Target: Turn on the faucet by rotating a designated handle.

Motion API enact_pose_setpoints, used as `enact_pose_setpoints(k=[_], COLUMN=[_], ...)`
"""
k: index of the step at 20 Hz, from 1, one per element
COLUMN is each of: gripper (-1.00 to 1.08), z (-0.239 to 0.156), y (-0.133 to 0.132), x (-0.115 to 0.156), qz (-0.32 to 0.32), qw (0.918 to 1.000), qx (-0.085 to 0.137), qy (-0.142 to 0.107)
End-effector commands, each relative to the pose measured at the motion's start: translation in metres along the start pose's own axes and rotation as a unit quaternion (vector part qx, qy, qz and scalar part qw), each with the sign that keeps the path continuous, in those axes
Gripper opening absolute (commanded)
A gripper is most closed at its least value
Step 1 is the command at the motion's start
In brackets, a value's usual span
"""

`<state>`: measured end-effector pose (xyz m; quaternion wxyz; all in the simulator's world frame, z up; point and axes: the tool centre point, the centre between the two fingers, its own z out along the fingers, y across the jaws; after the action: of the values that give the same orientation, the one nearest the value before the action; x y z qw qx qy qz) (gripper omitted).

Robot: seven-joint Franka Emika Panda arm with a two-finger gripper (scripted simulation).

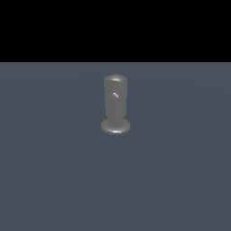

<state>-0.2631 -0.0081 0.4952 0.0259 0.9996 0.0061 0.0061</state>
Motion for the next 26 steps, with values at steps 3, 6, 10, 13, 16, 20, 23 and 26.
enact_pose_setpoints(k=[3,6,10,13,16,20,23,26], gripper=[-1.00,-1.00,-1.00,-1.00,-1.00,-1.00,-1.00,-1.00], z=[0.001,0.006,0.019,0.033,0.051,0.081,0.105,0.129], y=[0.000,-0.001,-0.004,-0.008,-0.012,-0.019,-0.025,-0.031], x=[0.000,0.002,0.007,0.013,0.020,0.031,0.041,0.050], qz=[0.000,0.000,0.001,0.002,0.002,0.004,0.005,0.005], qw=[1.0000,1.0000,1.0000,1.0000,1.0000,1.0000,0.9999,0.9999], qx=[0.000,0.001,0.002,0.003,0.005,0.008,0.010,0.012], qy=[0.000,0.000,0.000,-0.001,-0.001,-0.002,-0.002,-0.003])
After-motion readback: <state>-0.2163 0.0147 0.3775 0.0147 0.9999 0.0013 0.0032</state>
